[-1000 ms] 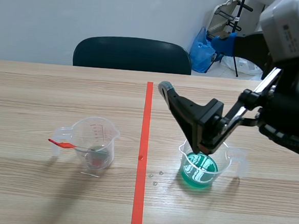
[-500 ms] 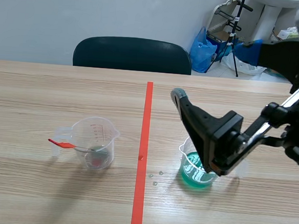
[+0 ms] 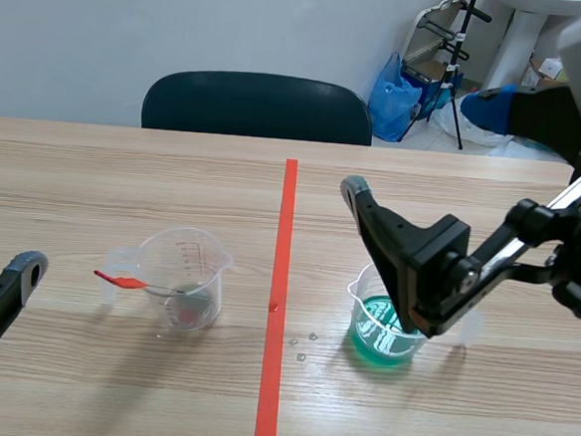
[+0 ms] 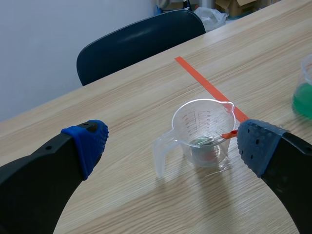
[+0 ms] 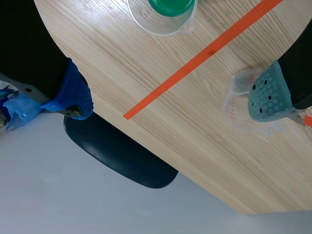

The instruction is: Do the redox reaction experiment

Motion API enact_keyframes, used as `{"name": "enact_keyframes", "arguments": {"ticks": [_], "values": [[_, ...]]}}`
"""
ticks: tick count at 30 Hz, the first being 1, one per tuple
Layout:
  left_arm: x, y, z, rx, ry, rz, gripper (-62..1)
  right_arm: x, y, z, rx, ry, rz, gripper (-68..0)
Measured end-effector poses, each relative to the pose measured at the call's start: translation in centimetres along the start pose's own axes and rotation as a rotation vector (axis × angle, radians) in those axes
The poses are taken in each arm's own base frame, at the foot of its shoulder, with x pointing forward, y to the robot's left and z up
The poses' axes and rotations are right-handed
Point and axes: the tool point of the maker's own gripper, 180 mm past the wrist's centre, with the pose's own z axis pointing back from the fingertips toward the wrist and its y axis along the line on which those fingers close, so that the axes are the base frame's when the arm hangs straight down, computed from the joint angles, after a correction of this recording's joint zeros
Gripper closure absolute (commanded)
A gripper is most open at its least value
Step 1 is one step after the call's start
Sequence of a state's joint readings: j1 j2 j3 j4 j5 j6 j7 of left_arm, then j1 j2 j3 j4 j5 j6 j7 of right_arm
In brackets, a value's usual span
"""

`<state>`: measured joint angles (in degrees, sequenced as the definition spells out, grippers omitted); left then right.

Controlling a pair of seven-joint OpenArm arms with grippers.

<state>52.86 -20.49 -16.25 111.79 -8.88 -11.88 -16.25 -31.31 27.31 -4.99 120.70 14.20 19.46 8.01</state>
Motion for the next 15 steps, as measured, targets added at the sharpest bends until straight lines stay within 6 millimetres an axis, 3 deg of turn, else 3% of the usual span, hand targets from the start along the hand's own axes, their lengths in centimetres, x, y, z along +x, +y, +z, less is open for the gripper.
{"name": "enact_keyframes", "arguments": {"ticks": [4, 11, 15], "values": [[-0.5, -0.1, 0.1, -0.004, 0.030, 0.001, -56.5, -0.3, 0.0, 0.0, 0.000, 0.018, 0.000, -67.9], [2.2, -1.2, -0.1, -0.093, -0.022, 0.003, -56.5, -0.3, 0.0, 0.0, 0.000, 0.019, 0.000, -67.9], [1.3, -1.3, -0.1, -0.096, 0.031, -0.003, -56.5, -0.6, 0.0, 0.0, 0.000, 0.034, 0.000, -67.9]]}}
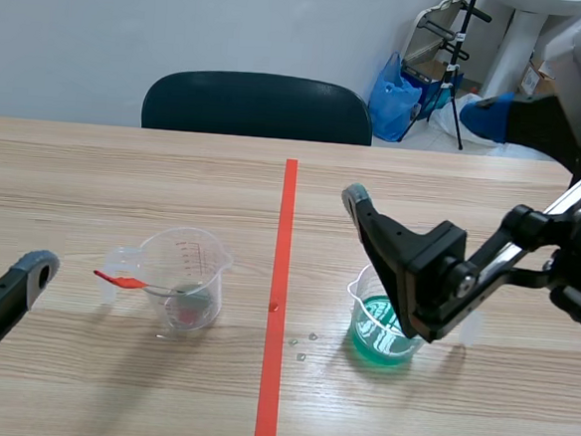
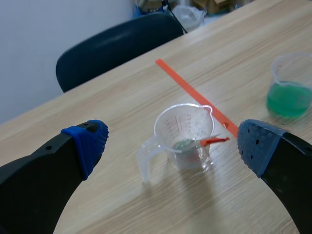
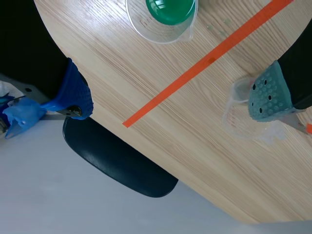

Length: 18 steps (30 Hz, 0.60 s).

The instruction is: Do the redox reaction experiment

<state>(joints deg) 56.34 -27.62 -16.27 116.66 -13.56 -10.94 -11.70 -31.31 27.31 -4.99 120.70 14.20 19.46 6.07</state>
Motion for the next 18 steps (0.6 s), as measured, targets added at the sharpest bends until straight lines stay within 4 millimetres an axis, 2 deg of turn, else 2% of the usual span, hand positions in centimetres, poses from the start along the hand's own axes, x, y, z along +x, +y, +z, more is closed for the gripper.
{"name": "enact_keyframes", "arguments": {"ticks": [18], "values": [[-0.02, 0.09, 0.00, 0.010, 0.000, 0.006, -56.5, -0.05, 0.00, 0.00, 0.000, 0.003, 0.000, -67.9]]}}
